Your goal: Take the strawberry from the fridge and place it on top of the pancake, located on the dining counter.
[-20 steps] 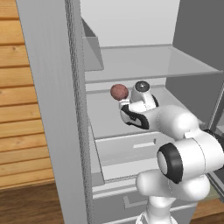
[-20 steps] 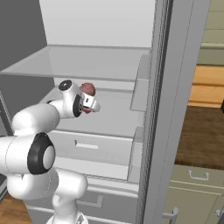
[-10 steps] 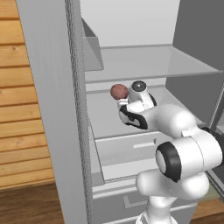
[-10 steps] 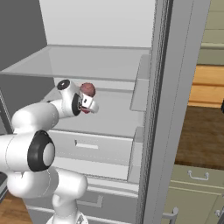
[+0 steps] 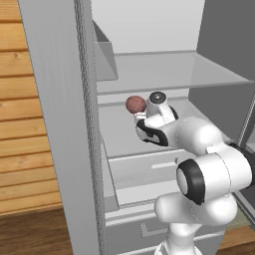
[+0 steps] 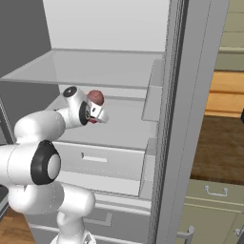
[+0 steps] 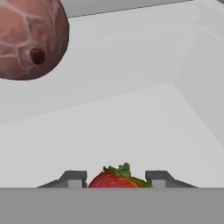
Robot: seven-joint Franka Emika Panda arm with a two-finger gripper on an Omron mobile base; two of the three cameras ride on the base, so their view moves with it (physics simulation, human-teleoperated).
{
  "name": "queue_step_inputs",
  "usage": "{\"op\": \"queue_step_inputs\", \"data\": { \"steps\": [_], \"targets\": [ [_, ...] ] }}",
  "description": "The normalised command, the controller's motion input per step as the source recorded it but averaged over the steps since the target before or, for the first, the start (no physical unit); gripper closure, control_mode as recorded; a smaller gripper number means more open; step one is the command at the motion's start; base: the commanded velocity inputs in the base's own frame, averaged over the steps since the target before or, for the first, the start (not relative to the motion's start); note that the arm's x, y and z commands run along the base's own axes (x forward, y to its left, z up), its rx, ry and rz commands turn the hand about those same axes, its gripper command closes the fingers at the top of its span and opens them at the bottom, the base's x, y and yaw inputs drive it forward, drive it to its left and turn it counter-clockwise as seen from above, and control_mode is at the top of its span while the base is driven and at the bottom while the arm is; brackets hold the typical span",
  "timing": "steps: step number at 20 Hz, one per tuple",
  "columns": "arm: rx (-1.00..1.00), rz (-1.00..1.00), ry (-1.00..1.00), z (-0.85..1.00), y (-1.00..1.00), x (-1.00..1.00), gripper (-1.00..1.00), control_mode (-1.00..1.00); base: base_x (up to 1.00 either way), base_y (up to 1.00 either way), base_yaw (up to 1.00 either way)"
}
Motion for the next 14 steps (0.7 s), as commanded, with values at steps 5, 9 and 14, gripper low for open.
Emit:
{"op": "queue_step_inputs", "data": {
  "steps": [5,9,14],
  "targets": [
    [0.0,0.0,0.0,0.0,-0.19,-0.04,1.0,-1.0,0.0,0.0,0.0],
    [0.01,-0.02,0.0,0.0,-0.04,-0.54,1.0,-1.0,0.0,0.0,0.0],
    [0.03,0.0,0.0,0.12,0.0,-0.73,1.0,-1.0,0.0,0.0,0.0]
  ]
}}
